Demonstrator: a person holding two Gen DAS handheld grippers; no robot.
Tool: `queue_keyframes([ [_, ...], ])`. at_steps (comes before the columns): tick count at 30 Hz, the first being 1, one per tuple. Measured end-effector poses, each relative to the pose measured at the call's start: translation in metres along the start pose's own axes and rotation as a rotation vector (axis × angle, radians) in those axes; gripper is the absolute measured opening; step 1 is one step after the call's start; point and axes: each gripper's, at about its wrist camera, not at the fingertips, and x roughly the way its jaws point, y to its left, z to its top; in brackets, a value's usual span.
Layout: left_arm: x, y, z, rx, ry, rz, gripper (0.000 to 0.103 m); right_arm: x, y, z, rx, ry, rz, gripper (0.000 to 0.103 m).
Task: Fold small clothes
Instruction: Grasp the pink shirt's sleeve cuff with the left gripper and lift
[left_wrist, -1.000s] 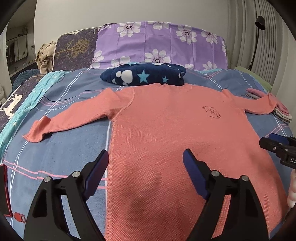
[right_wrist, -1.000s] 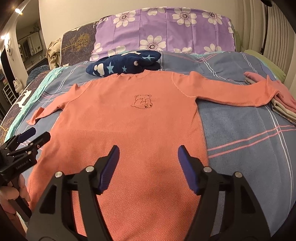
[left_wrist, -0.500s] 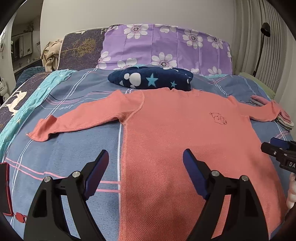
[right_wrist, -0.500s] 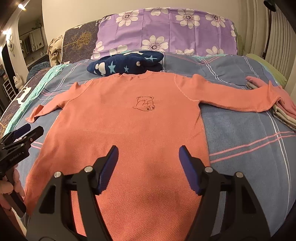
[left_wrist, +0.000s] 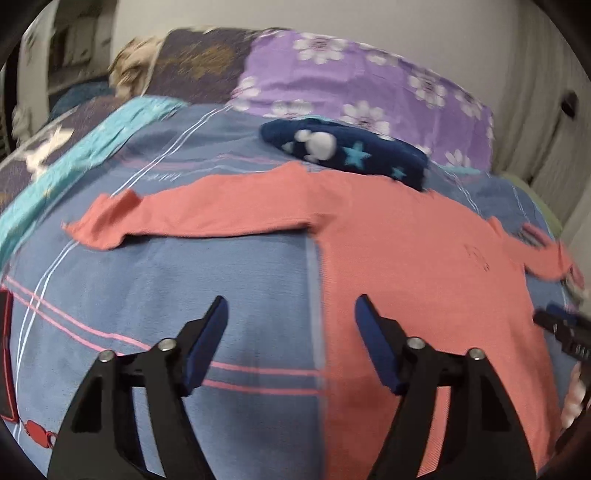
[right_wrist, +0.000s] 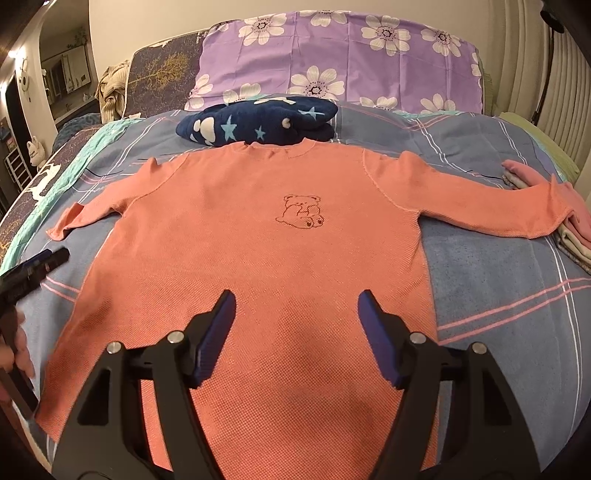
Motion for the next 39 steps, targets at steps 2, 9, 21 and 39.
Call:
queue_keyframes([
  [2,0.008,0.040,0.010,-0.111,0.017,0.031,0.047,0.002,-0.001,0.001,0.000,0.004,-0.005,0.071],
  [9,0.039,0.176,0.032,-0.518,0.051,0.095,0.033,0.013,-0.008,0.004,0.022,0.026,-0.032,0.071],
  [21,0.092,0.252,0.063,-0.764,-0.028,0.116,0.004,0.018,-0.006,0.011,0.010,0.028,-0.044,0.071],
  [39,0.043,-0.200,0.116,0.216,-0.112,-0.451,0.048,0.013,-0.066,0.004,0.164,0.014,-0.072,0.072],
])
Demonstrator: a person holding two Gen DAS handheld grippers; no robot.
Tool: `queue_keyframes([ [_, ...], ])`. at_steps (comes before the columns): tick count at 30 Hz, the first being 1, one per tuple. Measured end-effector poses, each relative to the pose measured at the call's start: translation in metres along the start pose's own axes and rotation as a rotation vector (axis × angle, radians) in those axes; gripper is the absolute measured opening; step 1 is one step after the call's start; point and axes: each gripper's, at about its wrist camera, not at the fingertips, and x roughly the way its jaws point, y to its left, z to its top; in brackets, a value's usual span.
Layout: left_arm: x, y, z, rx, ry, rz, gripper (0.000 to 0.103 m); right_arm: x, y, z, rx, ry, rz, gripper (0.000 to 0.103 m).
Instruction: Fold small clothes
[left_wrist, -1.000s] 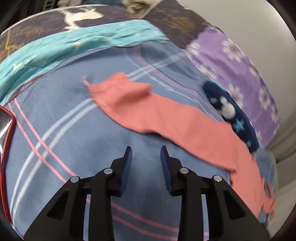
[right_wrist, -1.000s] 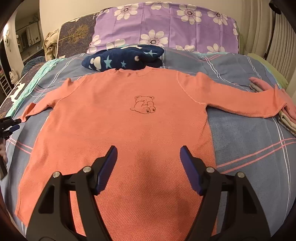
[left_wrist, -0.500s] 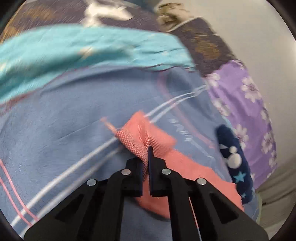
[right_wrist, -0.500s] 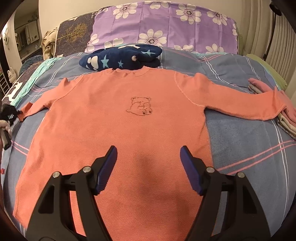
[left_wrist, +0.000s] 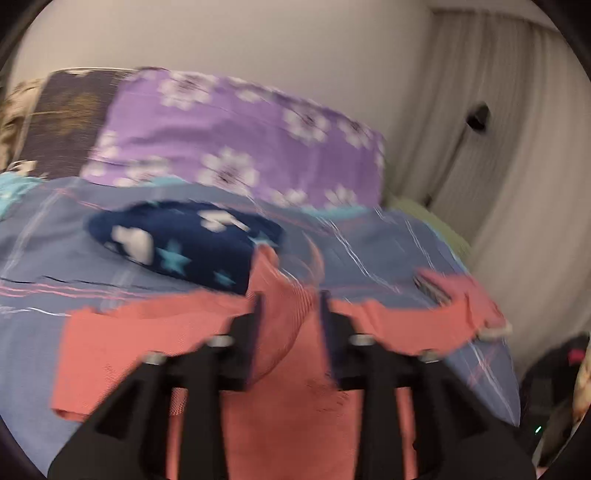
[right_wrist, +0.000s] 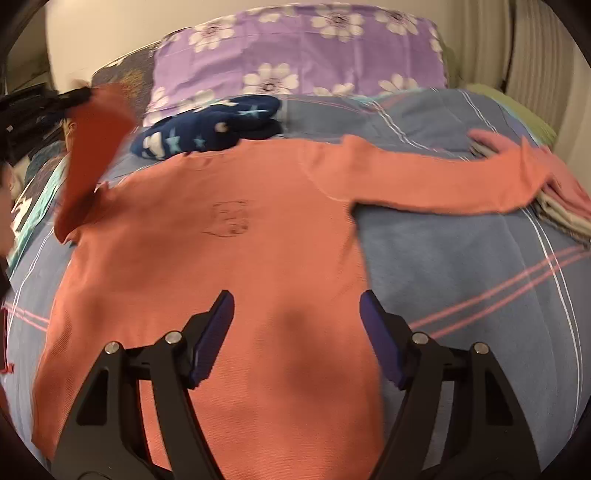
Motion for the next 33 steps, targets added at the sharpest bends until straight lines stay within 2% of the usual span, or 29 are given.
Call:
queue_keyframes([
  [3,0.023,-0.035,-0.031,0.120,0.093,-0.008,0.050,-0.001,-0.016,0.000,0.039,0.012,0.005,0.072],
  [7,0.012,-0.031,-0.058,0.197,0.125,0.070,0.063,0.002,-0.033,0.003,0.050,0.035,0.031,0.068],
  [9,0.000,-0.012,-0.065,0.208,0.130,0.145,0.065,0.009,-0.034,0.009,0.049,0.065,0.090,0.048],
  [11,-0.016,0.014,-0.072,0.192,0.148,0.235,0.066,0.019,-0.032,0.019,0.051,0.093,0.158,0.040],
  [12,-0.022,0.027,-0.076,0.178,0.159,0.270,0.066,0.024,-0.028,0.026,0.054,0.107,0.194,0.039],
  [13,-0.027,0.040,-0.080,0.167,0.168,0.310,0.066,0.032,-0.022,0.035,0.060,0.124,0.238,0.039],
  [14,-0.031,0.057,-0.085,0.163,0.175,0.391,0.067,0.039,-0.016,0.043,0.060,0.135,0.270,0.039],
  [15,-0.033,0.067,-0.087,0.163,0.178,0.443,0.067,0.046,-0.008,0.051,0.057,0.147,0.302,0.039],
  [17,-0.040,0.089,-0.091,0.143,0.184,0.524,0.067,0.065,0.012,0.070,0.054,0.174,0.368,0.040],
  [19,-0.042,0.114,-0.091,0.085,0.198,0.566,0.067,0.087,0.031,0.086,0.066,0.214,0.420,0.044],
  [20,-0.043,0.120,-0.090,0.069,0.201,0.572,0.067,0.098,0.040,0.092,0.076,0.232,0.431,0.050],
  [22,-0.041,0.134,-0.090,0.032,0.217,0.590,0.068,0.125,0.057,0.102,0.090,0.272,0.428,0.059],
  [23,-0.039,0.141,-0.090,0.016,0.225,0.591,0.070,0.138,0.065,0.104,0.092,0.293,0.424,0.066],
  [24,-0.037,0.146,-0.090,0.003,0.229,0.600,0.073,0.147,0.072,0.106,0.090,0.293,0.412,0.067],
  [25,-0.035,0.146,-0.090,-0.005,0.233,0.612,0.074,0.149,0.077,0.108,0.084,0.273,0.395,0.062],
  [26,-0.033,0.151,-0.090,-0.020,0.237,0.621,0.074,0.149,0.086,0.112,0.065,0.253,0.365,0.026],
  [27,-0.032,0.154,-0.090,-0.033,0.237,0.624,0.074,0.148,0.095,0.115,0.028,0.258,0.381,0.004],
  [29,-0.032,0.161,-0.093,-0.067,0.235,0.637,0.074,0.134,0.100,0.121,0.016,0.231,0.396,0.003],
  [32,-0.034,0.169,-0.094,-0.106,0.228,0.660,0.074,0.078,0.087,0.137,-0.023,0.035,0.362,0.003],
  [33,-0.035,0.169,-0.095,-0.111,0.227,0.662,0.074,0.066,0.078,0.141,-0.019,-0.006,0.339,0.003],
])
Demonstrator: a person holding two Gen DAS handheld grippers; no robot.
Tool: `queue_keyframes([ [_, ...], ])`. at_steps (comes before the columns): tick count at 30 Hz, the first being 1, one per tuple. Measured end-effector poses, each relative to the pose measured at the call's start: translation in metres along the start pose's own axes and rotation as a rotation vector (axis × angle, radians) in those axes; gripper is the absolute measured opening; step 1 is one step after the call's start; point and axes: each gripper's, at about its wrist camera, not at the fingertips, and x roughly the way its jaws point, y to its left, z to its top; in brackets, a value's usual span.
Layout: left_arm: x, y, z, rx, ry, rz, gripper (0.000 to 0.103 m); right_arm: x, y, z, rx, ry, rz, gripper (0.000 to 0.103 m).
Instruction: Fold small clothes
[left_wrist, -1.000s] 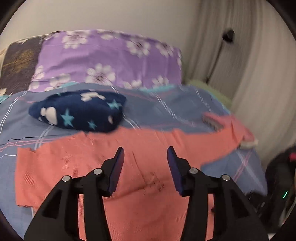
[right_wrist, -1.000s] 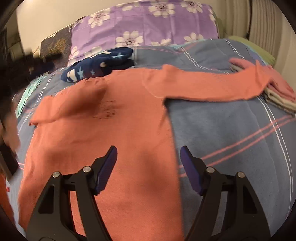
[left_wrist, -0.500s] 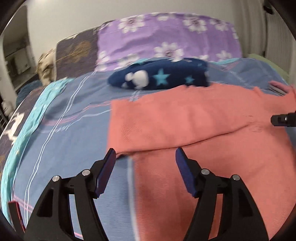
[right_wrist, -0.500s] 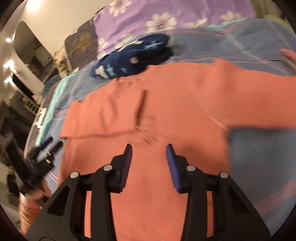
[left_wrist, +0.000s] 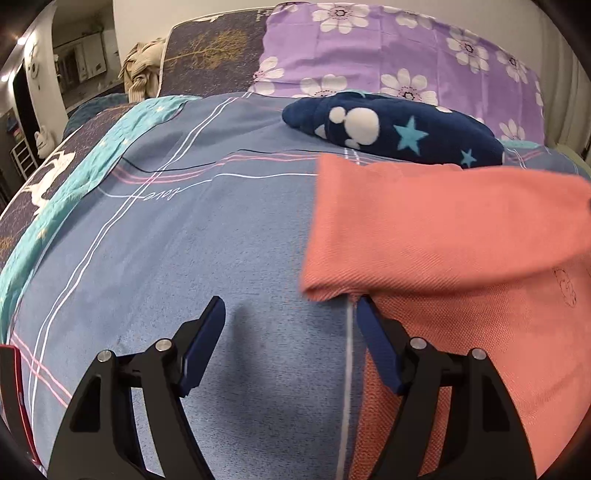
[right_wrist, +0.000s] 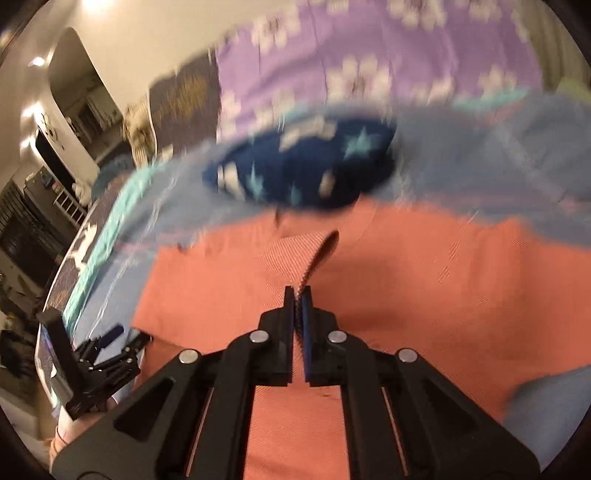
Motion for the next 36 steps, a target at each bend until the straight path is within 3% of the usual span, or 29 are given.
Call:
queue_keyframes([
  [3,-0.001,0.001,-0.002,-0.005,-0.003,0.005,0.074,-0.016,-0.025,0.004,0.006,-0.048,-0.112,0.004],
  [5,0.000,-0.001,-0.003,0.001,-0.002,0.004,0.074,-0.004,-0.055,-0.002,0.084,0.013,-0.153,0.005],
  [7,0.001,-0.002,-0.003,0.004,0.000,0.009,0.074,0.017,-0.079,-0.016,0.173,0.097,-0.107,0.007],
  [9,0.000,-0.001,-0.002,0.000,-0.001,0.006,0.074,0.029,-0.098,-0.030,0.228,0.138,-0.118,0.011],
  [13,-0.010,0.000,-0.001,0.013,-0.026,-0.014,0.073,0.023,-0.108,-0.038,0.278,0.105,-0.120,0.013],
  [14,-0.015,-0.002,0.000,0.016,-0.044,-0.028,0.069,0.018,-0.105,-0.037,0.269,0.087,-0.138,0.015],
  [16,-0.023,-0.004,0.003,0.011,-0.068,-0.061,0.042,0.003,-0.096,-0.035,0.218,0.038,-0.162,0.015],
  [18,-0.034,-0.008,0.011,-0.033,-0.099,-0.158,0.029,-0.004,-0.083,-0.034,0.165,0.017,-0.112,0.015],
  [20,-0.043,-0.018,0.018,-0.034,-0.137,-0.241,0.026,0.002,-0.073,-0.032,0.139,0.027,-0.040,0.015],
  [22,-0.043,-0.039,0.024,0.032,-0.154,-0.265,0.026,0.015,-0.071,-0.036,0.143,0.059,-0.009,0.015],
  [24,-0.028,-0.059,0.025,0.105,-0.114,-0.247,0.026,0.036,-0.077,-0.044,0.170,0.118,-0.072,0.009],
  [25,-0.014,-0.067,0.023,0.140,-0.080,-0.212,0.026,0.049,-0.085,-0.051,0.188,0.143,-0.094,0.007],
  [26,0.012,-0.075,0.016,0.193,-0.015,-0.127,0.026,0.050,-0.089,-0.055,0.193,0.101,-0.070,0.007],
  [30,0.019,-0.069,0.015,0.167,0.020,-0.147,0.027,0.041,-0.096,-0.060,0.199,0.089,-0.008,0.007],
  [32,0.018,-0.074,0.012,0.191,0.013,-0.133,0.026,0.032,-0.101,-0.056,0.236,0.089,0.030,0.013],
  [35,0.017,-0.080,0.012,0.212,0.011,-0.107,0.026,0.008,-0.117,-0.035,0.303,-0.003,0.033,0.050],
  [36,0.017,-0.080,0.013,0.214,0.010,-0.105,0.026,0.004,-0.122,-0.028,0.321,-0.015,0.023,0.051],
])
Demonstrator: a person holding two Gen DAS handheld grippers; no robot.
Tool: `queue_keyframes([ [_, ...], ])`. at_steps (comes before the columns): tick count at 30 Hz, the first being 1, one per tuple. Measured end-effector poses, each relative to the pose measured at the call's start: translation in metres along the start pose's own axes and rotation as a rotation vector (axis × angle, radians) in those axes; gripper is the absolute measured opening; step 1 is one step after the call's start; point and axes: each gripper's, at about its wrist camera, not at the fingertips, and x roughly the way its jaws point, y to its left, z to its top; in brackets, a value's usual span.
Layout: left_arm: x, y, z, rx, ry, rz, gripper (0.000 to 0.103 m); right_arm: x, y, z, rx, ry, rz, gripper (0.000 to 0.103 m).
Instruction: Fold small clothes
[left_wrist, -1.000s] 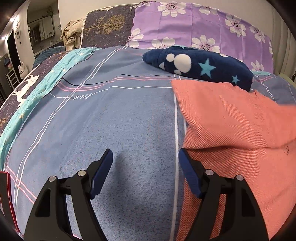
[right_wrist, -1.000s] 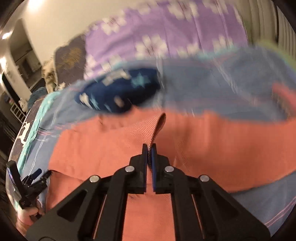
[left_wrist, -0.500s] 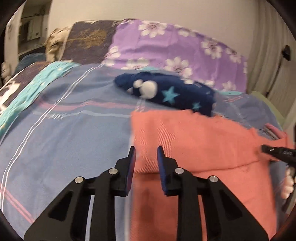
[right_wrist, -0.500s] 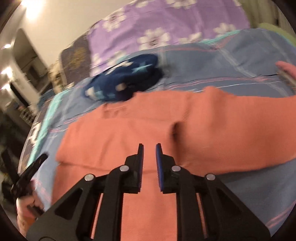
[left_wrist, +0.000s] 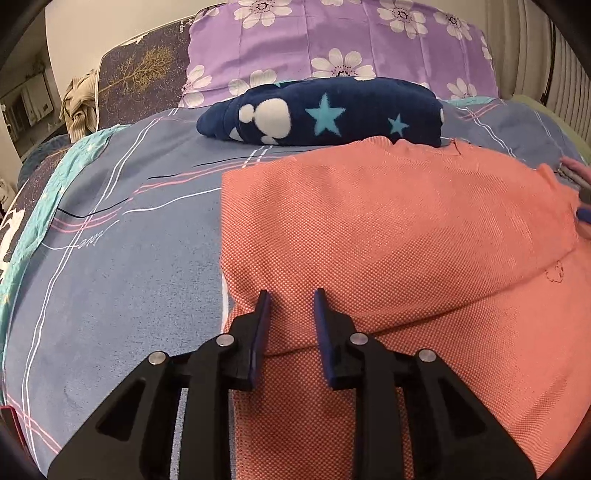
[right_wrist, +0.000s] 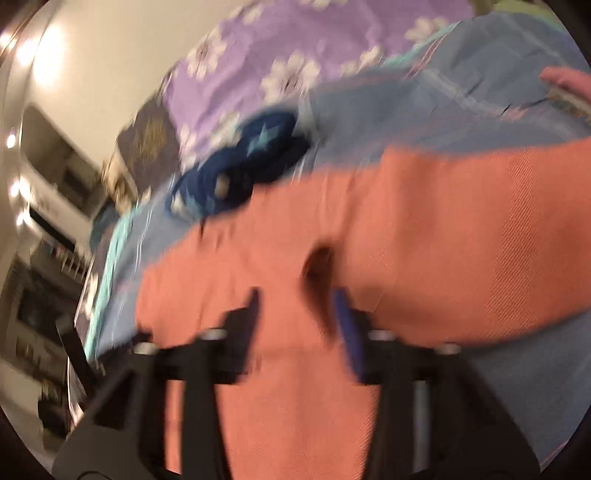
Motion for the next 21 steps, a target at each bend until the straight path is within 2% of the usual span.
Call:
queue_keyframes([
  [2,-0.001,0.001,-0.002,-0.005,-0.004,-0.004,0.026,0.012,-0.006,0.014,0.040,0.057,0.026,0.051],
  [4,0.001,0.006,-0.002,-0.013,-0.008,-0.011,0.026,0.045,-0.018,0.023,0.148,0.212,0.075,0.050],
  [5,0.003,0.006,-0.002,-0.014,-0.010,-0.012,0.026,0.055,-0.023,0.024,0.196,0.230,0.082,0.045],
  [6,0.003,0.006,-0.003,-0.015,-0.011,-0.012,0.026,0.061,-0.025,0.026,0.223,0.225,0.096,0.022],
  [7,0.003,0.006,-0.003,-0.015,-0.012,-0.012,0.026,0.064,-0.022,0.031,0.225,0.197,0.105,0.009],
  [8,0.003,0.006,-0.003,-0.015,-0.013,-0.011,0.026,0.063,-0.017,0.035,0.199,0.151,0.107,0.006],
  [9,0.003,0.006,-0.003,-0.015,-0.014,-0.012,0.026,0.056,-0.009,0.038,0.151,0.086,0.105,0.006],
  [10,0.003,0.006,-0.003,-0.016,-0.014,-0.013,0.026,0.047,0.003,0.038,0.054,-0.001,0.067,0.006],
  [11,0.003,0.006,-0.003,-0.017,-0.013,-0.013,0.026,0.044,0.010,0.038,-0.011,-0.030,0.004,0.009],
  [12,0.004,0.006,-0.003,-0.016,-0.013,-0.013,0.026,0.049,0.016,0.034,-0.076,-0.028,-0.115,0.018],
  [13,0.004,0.005,-0.002,-0.016,-0.014,-0.013,0.026,0.057,0.020,0.028,-0.141,0.000,-0.273,0.021],
  [14,0.004,0.005,-0.003,-0.015,-0.015,-0.011,0.026,0.061,0.020,0.024,-0.173,0.013,-0.337,0.018],
  [17,0.004,0.006,-0.003,-0.016,-0.017,-0.012,0.026,0.041,0.015,0.012,-0.151,-0.030,-0.315,0.020],
  [19,0.004,0.006,-0.004,-0.016,-0.017,-0.012,0.026,0.021,0.021,0.004,-0.148,-0.057,-0.209,0.020],
  [21,0.004,0.006,-0.004,-0.017,-0.018,-0.012,0.026,0.011,0.030,-0.010,-0.188,-0.038,-0.126,0.020],
])
